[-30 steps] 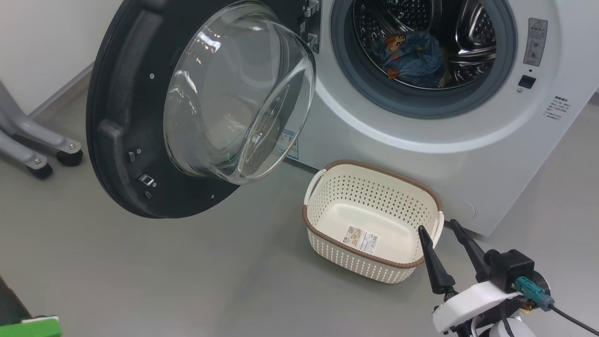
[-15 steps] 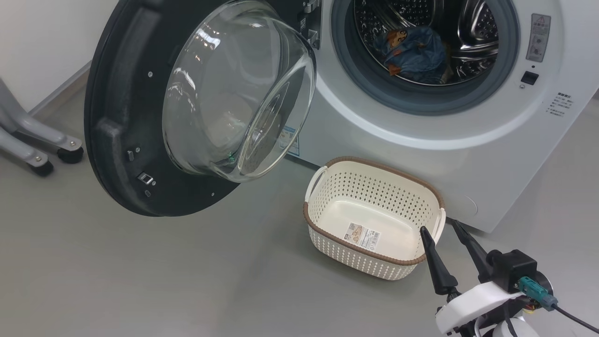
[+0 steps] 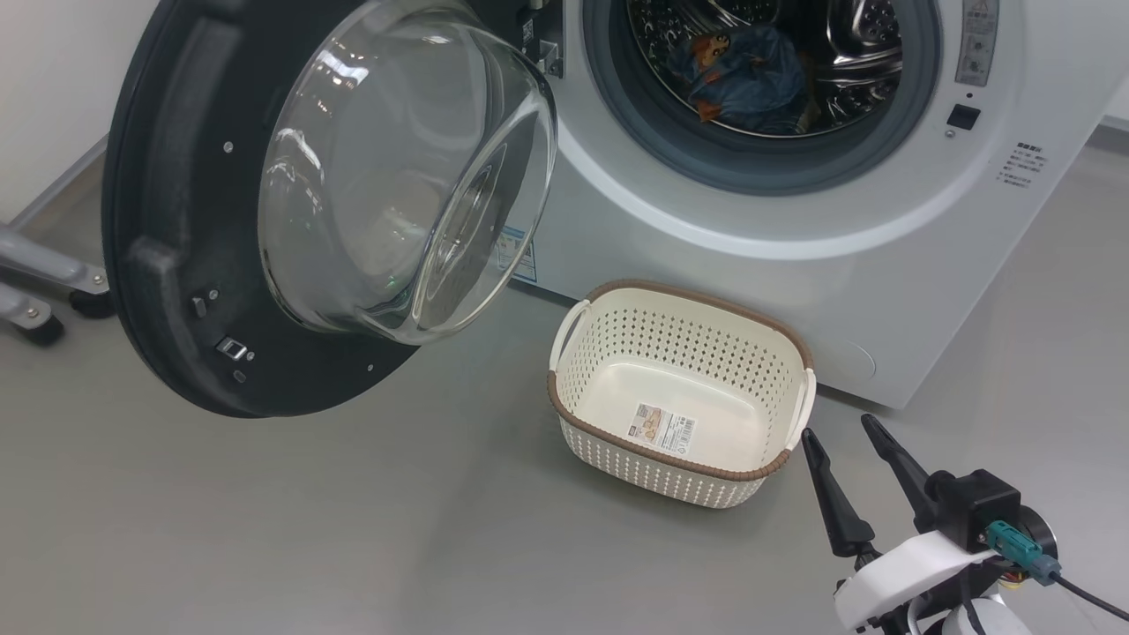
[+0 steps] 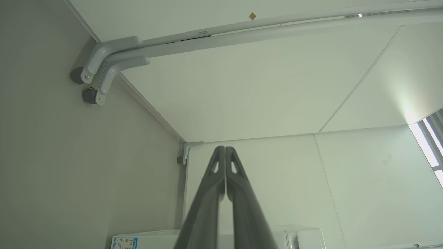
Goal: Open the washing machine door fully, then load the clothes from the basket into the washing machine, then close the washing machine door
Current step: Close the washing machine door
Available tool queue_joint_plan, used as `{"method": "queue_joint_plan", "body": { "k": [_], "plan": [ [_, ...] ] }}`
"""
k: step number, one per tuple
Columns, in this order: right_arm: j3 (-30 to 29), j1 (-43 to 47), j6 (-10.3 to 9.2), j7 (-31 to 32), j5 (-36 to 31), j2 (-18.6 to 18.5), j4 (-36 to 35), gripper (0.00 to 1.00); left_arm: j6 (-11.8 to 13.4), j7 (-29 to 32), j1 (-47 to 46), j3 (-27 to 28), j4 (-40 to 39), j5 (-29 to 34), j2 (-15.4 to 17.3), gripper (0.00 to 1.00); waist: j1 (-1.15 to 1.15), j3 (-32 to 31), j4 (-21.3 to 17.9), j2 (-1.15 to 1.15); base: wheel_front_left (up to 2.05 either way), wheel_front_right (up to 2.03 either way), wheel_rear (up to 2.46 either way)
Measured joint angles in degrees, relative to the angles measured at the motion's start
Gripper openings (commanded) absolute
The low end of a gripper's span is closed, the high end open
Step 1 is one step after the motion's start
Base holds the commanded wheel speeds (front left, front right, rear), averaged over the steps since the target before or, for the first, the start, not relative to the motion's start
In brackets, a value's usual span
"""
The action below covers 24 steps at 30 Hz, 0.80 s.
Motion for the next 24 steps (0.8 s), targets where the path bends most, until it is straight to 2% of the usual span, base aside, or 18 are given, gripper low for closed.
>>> {"method": "queue_joint_plan", "body": {
  "k": [9,14,24],
  "plan": [
    [-0.2,-0.1,0.0,0.0,-0.3,-1.4,-0.7,1.0,-0.4,3.5,-5.5,-0.9,3.3,-2.4,0.0,0.0,0.0,3.2,-2.2,0.0,0.0,0.0,0.0],
    [-0.4,-0.6,0.0,0.0,-0.5,-2.3,-0.9,1.0,-1.4,4.5,-7.3,-1.1,5.5,-4.1,0.0,0.0,0.0,5.3,-3.0,0.0,0.0,0.0,0.0],
    [-0.4,-2.6,0.0,0.0,-0.5,-3.2,-0.9,1.0,-5.9,8.1,-10.8,-1.6,8.7,-7.1,-1.4,0.0,0.0,8.1,-4.7,0.0,0.0,0.0,0.0]
  ]
}}
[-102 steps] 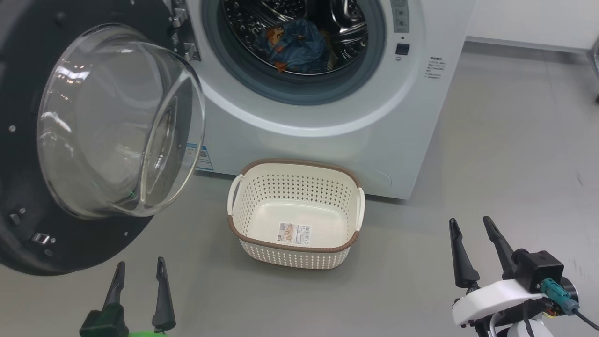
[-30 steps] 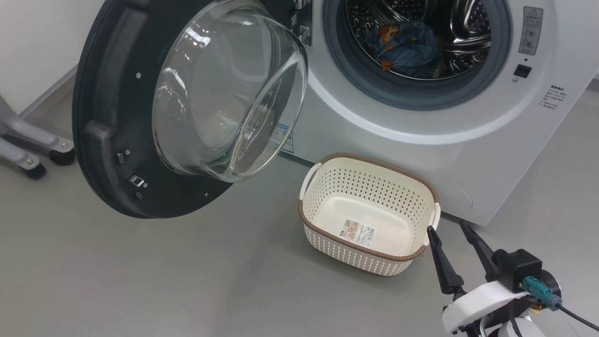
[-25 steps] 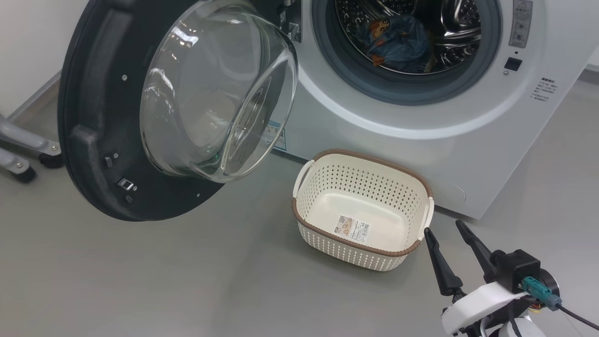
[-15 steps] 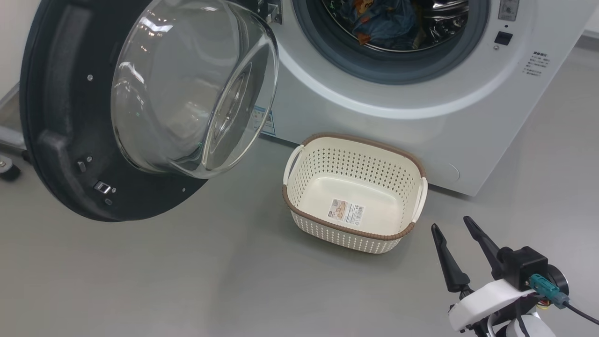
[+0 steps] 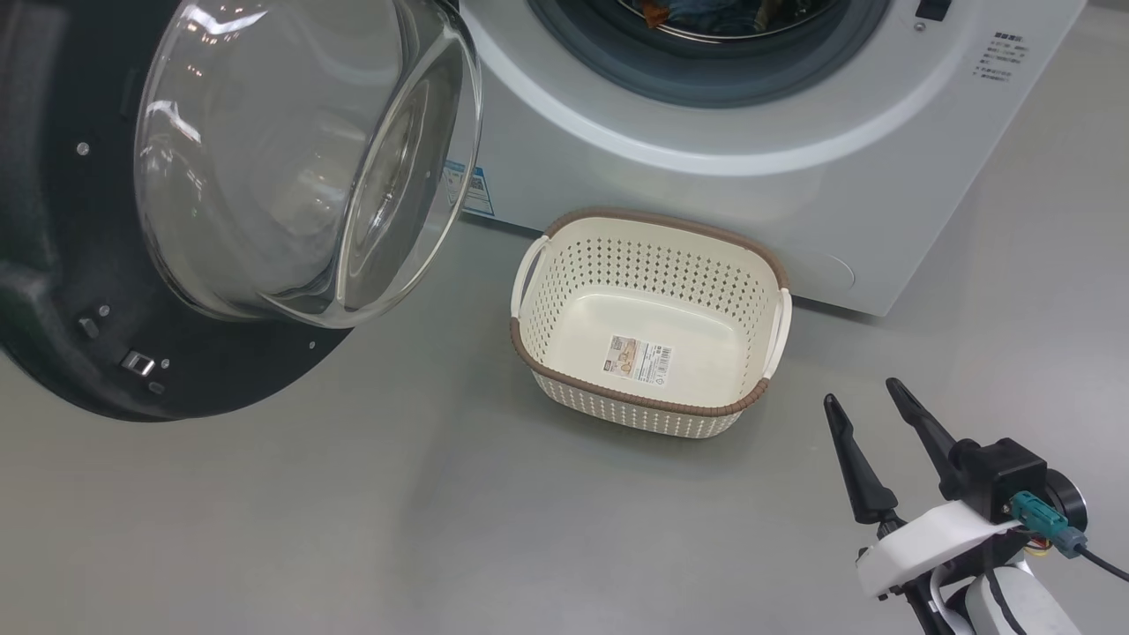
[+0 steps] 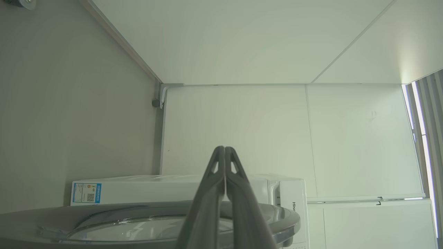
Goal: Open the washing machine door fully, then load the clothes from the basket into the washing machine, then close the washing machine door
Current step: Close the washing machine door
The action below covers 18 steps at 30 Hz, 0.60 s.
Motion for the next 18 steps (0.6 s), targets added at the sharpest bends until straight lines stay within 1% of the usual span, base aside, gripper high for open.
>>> {"method": "queue_joint_plan", "body": {
  "k": [10,12,18],
  "plan": [
    [0.3,-0.1,0.0,0.0,0.0,-0.6,0.3,1.0,-2.6,2.3,-0.5,-1.0,4.4,-0.5,0.0,0.0,0.0,-0.1,-1.1,0.0,0.0,0.0,0.0],
    [0.4,-0.1,0.0,0.0,0.0,-0.8,0.4,1.0,-3.5,3.1,-0.5,-1.2,4.7,-0.5,0.1,0.0,0.0,-0.3,-1.3,0.0,0.0,0.0,0.0],
    [0.4,-0.1,0.0,0.0,0.0,-1.0,0.6,1.0,-4.6,6.3,-0.5,-2.6,6.1,-0.8,0.1,0.0,0.0,-0.9,-2.0,0.0,0.0,0.0,0.0]
  ]
}}
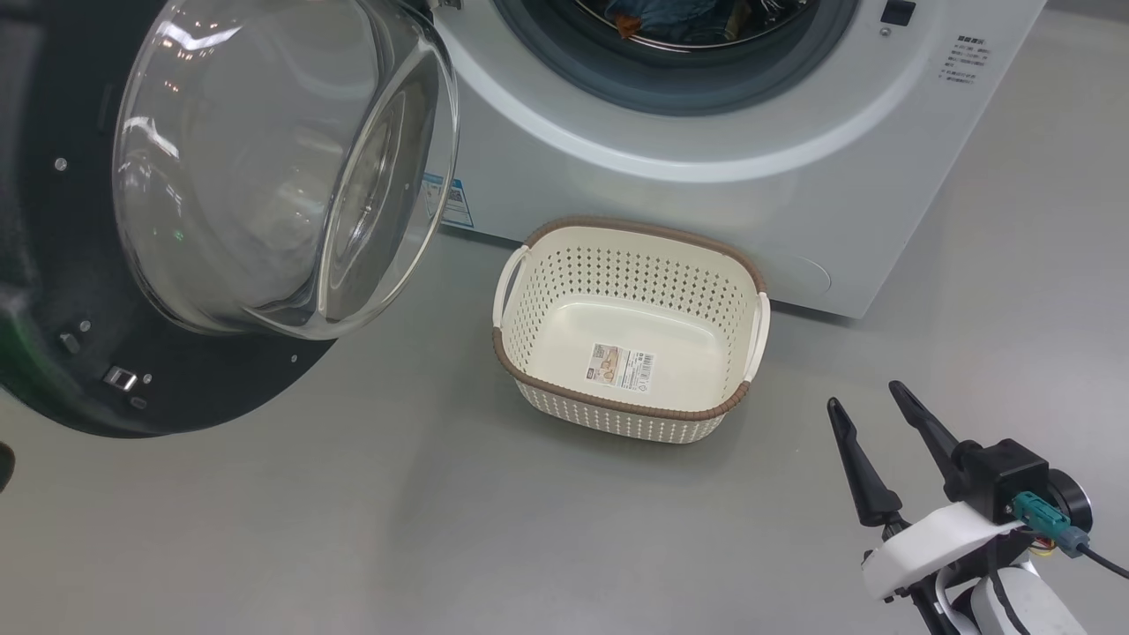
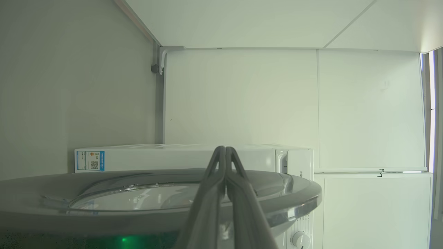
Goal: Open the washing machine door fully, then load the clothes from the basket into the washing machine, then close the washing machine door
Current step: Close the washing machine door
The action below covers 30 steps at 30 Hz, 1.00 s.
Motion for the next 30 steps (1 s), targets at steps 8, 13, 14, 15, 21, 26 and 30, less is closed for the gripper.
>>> {"method": "queue_joint_plan", "body": {
  "k": [8,13,14,15,21,26,30],
  "plan": [
    [-0.3,0.0,0.0,0.0,0.0,0.0,0.0,1.0,-1.0,5.3,0.0,-2.1,0.8,-0.2,0.5,0.0,0.0,-0.1,-0.5,0.0,0.0,0.0,0.0],
    [-0.6,0.0,0.0,0.0,0.0,0.0,-0.1,1.0,-1.6,9.6,0.0,-3.2,0.4,-1.3,1.2,0.0,0.0,0.0,-0.6,0.0,0.0,0.0,0.0],
    [-0.7,0.0,0.0,0.0,0.0,0.0,-0.1,1.0,-1.8,10.4,0.1,-3.4,0.2,-1.6,1.2,0.0,0.0,0.0,-0.5,0.0,0.0,0.0,0.0],
    [-0.8,0.0,0.0,0.0,0.0,0.0,-0.1,1.0,-1.9,11.1,0.1,-3.5,0.0,-1.8,1.1,0.0,0.0,0.1,-0.5,0.0,0.0,0.0,0.0],
    [-1.1,0.0,0.0,0.0,0.0,0.1,-0.1,1.0,-2.4,14.8,0.1,-3.9,-0.8,-3.8,0.7,0.0,0.0,0.0,-0.2,0.0,0.0,0.0,0.0],
    [-1.7,0.0,0.0,0.0,0.0,1.0,-0.1,1.0,-2.5,18.6,1.0,-5.8,-2.1,-4.1,0.5,0.0,0.0,-0.3,0.1,0.0,0.0,0.0,0.0],
    [-1.8,0.0,0.0,0.0,0.0,1.4,-0.1,1.0,-2.5,20.9,2.2,-7.1,-2.7,-4.1,-0.1,0.0,0.0,-0.6,0.3,0.0,0.0,0.0,0.0]
  ]
}}
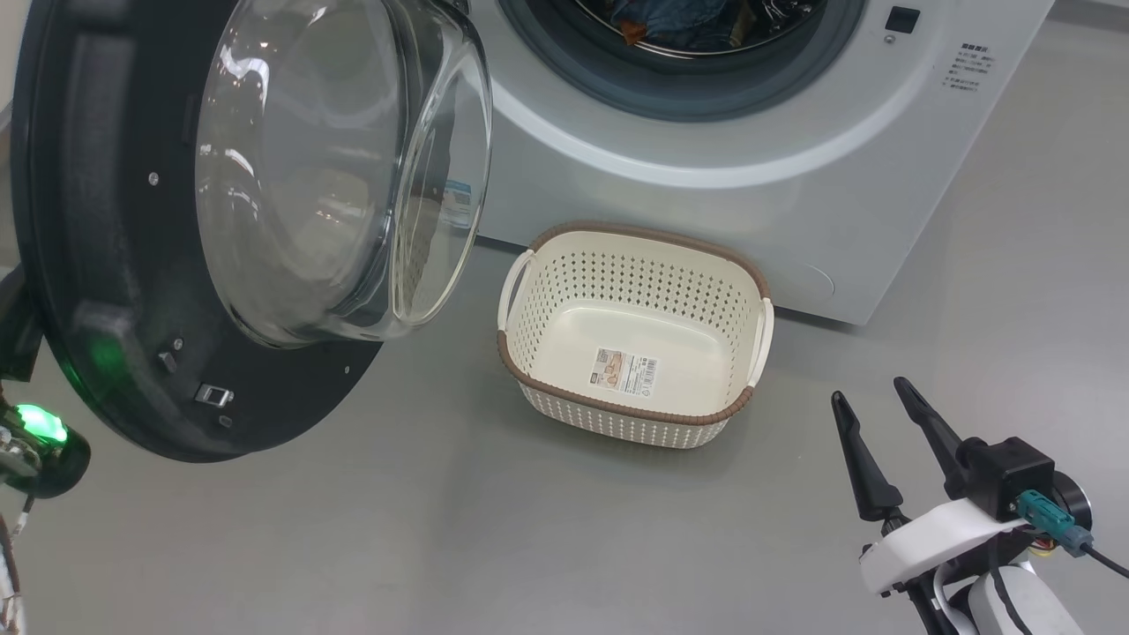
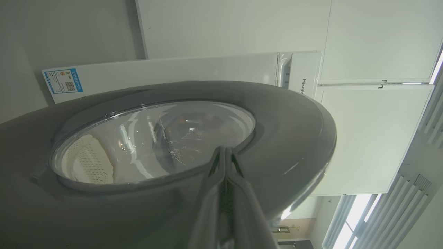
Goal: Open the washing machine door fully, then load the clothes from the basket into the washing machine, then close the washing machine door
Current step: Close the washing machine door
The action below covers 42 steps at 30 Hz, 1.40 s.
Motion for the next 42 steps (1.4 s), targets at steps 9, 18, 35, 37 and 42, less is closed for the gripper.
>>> {"method": "queue_joint_plan", "body": {
  "k": [9,18,35,37,42],
  "plan": [
    [0.0,0.0,0.0,0.0,0.1,1.1,-0.1,1.0,0.0,3.1,1.4,-1.1,-4.1,0.0,-0.3,0.0,0.0,-0.2,-0.4,0.0,0.0,0.0,0.0],
    [0.2,0.0,0.0,0.0,0.2,2.7,0.0,1.0,-0.3,5.7,3.0,-3.7,-9.5,0.2,-1.3,0.0,0.0,-0.4,-2.4,0.0,0.0,0.0,0.0],
    [0.1,0.0,0.0,0.0,0.7,4.7,0.6,1.0,-0.3,2.8,5.0,-6.5,-16.8,1.5,-9.3,0.0,0.0,-2.2,-8.4,0.0,0.0,0.0,0.0],
    [0.3,0.0,0.0,0.0,0.7,4.7,0.6,1.0,-0.3,1.4,5.0,-6.4,-17.0,1.6,-10.4,0.0,0.0,-2.4,-9.3,0.0,0.0,0.0,0.0],
    [0.2,0.0,0.0,0.0,0.7,4.7,0.6,1.0,-0.3,-1.4,4.9,-6.4,-17.4,2.2,-11.4,0.0,0.0,-2.6,-11.6,0.0,0.0,0.0,0.0]
  ]
}}
